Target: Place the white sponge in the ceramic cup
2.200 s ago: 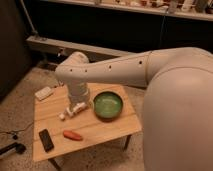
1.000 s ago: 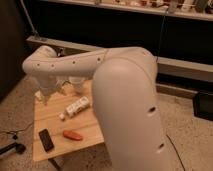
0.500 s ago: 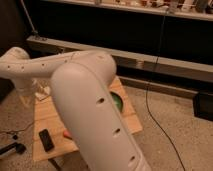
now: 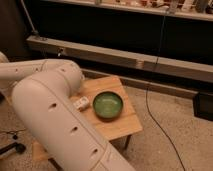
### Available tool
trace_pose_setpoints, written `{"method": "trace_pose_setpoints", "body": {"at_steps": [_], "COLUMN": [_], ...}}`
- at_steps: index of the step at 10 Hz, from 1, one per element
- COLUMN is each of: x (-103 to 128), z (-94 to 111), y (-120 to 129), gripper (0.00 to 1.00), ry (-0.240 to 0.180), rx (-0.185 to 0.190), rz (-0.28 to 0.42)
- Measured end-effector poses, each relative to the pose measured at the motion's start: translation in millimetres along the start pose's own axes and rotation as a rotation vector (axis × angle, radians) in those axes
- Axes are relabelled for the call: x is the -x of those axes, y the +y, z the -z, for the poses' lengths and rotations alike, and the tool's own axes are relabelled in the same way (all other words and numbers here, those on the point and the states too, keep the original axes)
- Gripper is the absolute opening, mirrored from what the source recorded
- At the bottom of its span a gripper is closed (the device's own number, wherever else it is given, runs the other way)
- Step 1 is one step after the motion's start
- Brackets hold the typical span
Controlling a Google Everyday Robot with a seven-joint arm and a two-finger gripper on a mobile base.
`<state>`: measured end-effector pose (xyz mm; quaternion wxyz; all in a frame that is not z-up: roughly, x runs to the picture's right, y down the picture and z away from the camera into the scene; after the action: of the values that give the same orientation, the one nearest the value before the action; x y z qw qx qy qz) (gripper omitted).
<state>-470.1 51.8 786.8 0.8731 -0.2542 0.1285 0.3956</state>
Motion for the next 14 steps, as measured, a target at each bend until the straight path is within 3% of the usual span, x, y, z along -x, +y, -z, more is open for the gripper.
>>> {"method": "trace_pose_setpoints", "body": {"at_steps": [1, 4, 5, 8, 11, 14], "x": [11, 34, 40, 59, 71, 70], "z": [-6, -32, -38, -37, -28, -28], "y": [5, -2, -8, -32, -68, -63], "gripper": [0.65, 0.65, 0.65, 0.65, 0.65, 0.65], "ry": [0.003, 0.02, 0.024, 0.003, -0.028, -0.023], "rx": [-0.01, -0.021, -0.015, 0.033, 0.063, 0.067], "rz": [-0.061, -0.378, -0.484, -0.686, -0.803, -0.798]}}
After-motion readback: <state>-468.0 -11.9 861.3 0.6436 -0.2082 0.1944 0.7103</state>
